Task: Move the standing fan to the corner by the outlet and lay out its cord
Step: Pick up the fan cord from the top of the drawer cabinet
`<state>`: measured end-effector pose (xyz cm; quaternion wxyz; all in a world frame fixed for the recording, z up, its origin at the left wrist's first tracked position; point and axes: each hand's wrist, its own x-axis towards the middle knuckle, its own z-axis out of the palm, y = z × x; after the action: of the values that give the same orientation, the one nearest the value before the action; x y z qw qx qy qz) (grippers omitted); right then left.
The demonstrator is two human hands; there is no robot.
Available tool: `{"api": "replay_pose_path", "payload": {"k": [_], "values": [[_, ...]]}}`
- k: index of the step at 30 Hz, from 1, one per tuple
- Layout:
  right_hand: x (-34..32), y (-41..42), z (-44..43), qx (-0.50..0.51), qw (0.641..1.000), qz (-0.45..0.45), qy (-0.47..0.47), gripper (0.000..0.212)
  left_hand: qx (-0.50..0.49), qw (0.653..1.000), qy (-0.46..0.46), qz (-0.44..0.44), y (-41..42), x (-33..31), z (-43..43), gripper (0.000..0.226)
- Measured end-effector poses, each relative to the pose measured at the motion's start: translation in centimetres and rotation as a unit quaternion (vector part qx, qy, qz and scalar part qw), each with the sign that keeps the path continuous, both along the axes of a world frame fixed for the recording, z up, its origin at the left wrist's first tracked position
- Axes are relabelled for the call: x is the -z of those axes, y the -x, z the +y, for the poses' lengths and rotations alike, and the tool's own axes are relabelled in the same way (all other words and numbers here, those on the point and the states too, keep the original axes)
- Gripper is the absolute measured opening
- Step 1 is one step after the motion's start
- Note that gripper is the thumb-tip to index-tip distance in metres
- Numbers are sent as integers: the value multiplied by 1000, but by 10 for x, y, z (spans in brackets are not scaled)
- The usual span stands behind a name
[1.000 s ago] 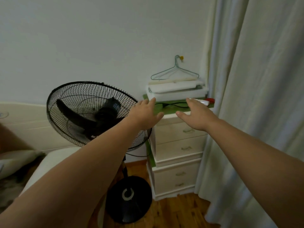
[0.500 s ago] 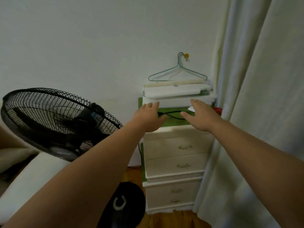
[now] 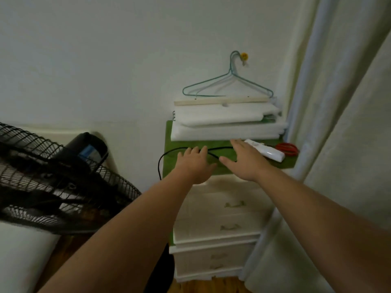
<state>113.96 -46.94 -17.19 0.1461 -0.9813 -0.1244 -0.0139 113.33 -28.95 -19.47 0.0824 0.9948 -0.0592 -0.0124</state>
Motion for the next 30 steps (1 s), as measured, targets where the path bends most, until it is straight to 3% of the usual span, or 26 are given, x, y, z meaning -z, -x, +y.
{"api": "replay_pose_path", "payload": {"k": [6, 14, 19, 25, 30], "values": [[31, -51, 13, 15, 999, 40, 17, 79, -23, 999, 14, 21, -57, 34, -5, 69], [73, -108, 27, -5, 999, 20, 42, 69, 3, 1000, 13, -27, -106, 75, -6, 59], [90, -141, 37, -40, 998, 46, 27, 65, -41, 994, 76, -63, -124, 87, 2, 52], [111, -148, 47, -44, 998, -40, -21, 54, -107, 977, 113, -143, -132, 88, 12, 30], [107, -166, 54, -67, 992, -107, -34, 39, -158, 965, 93, -187, -133, 87, 10, 26]]}}
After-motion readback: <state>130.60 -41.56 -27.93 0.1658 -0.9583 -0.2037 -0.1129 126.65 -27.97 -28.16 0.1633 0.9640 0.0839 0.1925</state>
